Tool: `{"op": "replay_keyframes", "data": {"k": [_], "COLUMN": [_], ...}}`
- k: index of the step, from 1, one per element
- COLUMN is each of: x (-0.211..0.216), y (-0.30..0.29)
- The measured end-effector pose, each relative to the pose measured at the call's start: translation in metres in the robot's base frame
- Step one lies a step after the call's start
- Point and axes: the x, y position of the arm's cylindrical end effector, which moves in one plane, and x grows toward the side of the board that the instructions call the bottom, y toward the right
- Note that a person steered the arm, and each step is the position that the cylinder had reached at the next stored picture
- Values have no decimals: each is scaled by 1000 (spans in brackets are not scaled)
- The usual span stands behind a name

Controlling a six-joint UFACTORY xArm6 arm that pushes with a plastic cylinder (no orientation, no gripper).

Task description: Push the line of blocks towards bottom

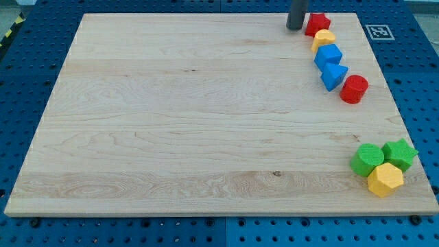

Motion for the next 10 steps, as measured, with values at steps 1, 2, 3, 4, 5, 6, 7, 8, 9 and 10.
{"op": "replay_keyframes", "data": {"k": [1, 2, 3, 4, 5, 6, 7, 8, 9, 10], "x": [-17, -18, -18, -18, -14, 6, 29, 47, 67, 89], "y": [11, 28, 45, 48, 48, 48, 48, 50, 51, 51]}}
